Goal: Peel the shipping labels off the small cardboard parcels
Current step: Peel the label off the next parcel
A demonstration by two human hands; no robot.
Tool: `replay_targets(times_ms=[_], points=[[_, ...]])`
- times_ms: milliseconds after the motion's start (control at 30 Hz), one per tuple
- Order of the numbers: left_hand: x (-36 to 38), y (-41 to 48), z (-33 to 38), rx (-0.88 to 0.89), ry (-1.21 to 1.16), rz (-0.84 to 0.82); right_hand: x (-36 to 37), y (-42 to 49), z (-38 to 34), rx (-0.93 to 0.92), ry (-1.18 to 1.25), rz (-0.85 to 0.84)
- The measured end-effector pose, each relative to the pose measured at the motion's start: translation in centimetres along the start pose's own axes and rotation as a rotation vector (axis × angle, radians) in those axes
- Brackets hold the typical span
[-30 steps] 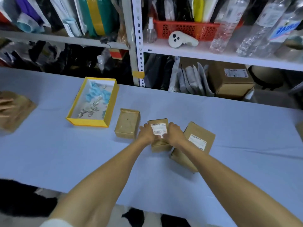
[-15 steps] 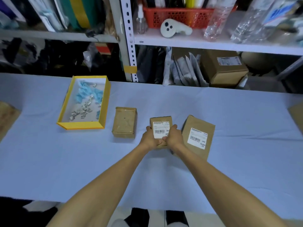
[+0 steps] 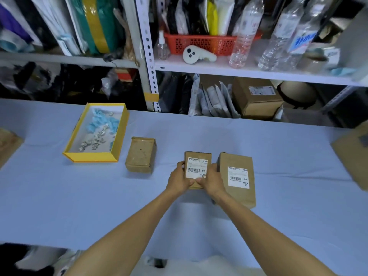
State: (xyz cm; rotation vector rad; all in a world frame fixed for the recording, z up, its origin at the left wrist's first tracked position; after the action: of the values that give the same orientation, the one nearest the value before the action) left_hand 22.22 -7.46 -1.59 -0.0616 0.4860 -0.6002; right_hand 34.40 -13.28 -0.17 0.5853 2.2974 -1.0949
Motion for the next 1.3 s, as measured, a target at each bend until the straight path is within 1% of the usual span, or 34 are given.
replay_targets(times_ms=[233, 500, 600, 833, 967, 1133, 1300], points=[[-1.7, -0.6, -1.0, 0.014, 0.0, 0.06, 1.1, 0.0, -1.0, -0.093, -0.06, -0.03], [-2.2, 0.0, -0.9, 0.039, 0.051, 0.089, 1.3, 0.5, -1.5, -0.092, -0.091, -0.068], [-2.3, -0.2, -1.5, 0.041, 0.049, 0.099, 1.5, 0.3, -1.4, -0.119, -0.121, -0.081], [-2.9, -1.0, -2.2, 0.017, 0.025, 0.113, 1.6, -0.3, -1.3, -0.196, -0.07, -0.109], [-3.7, -1.2, -1.7, 0.09, 0.047, 0.144, 1.8, -0.6, -1.5, -0.227, 0.008, -0.086], [-3.1, -2.9, -2.5, 0.133, 0.048, 0.158, 3.0, -1.1, -1.0, -0.204, -0.048, -0.094], [-3.1, -3.3, -2.6, 0.169, 0.021, 0.239, 3.4, -1.2, -1.0, -0.199, -0.093, -0.062]])
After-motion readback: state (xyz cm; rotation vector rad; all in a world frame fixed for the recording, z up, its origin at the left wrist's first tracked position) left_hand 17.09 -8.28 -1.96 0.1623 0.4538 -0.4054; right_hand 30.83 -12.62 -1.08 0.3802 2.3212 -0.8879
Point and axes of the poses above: each hand's wrist, its own y-axis towards the middle knuckle, its own x-axis out of the palm, z = x × y, the point moved 5 cm from there along y, towards the middle knuckle, and after that the axes turned 15 degrees about x, right-handed, at the moved point
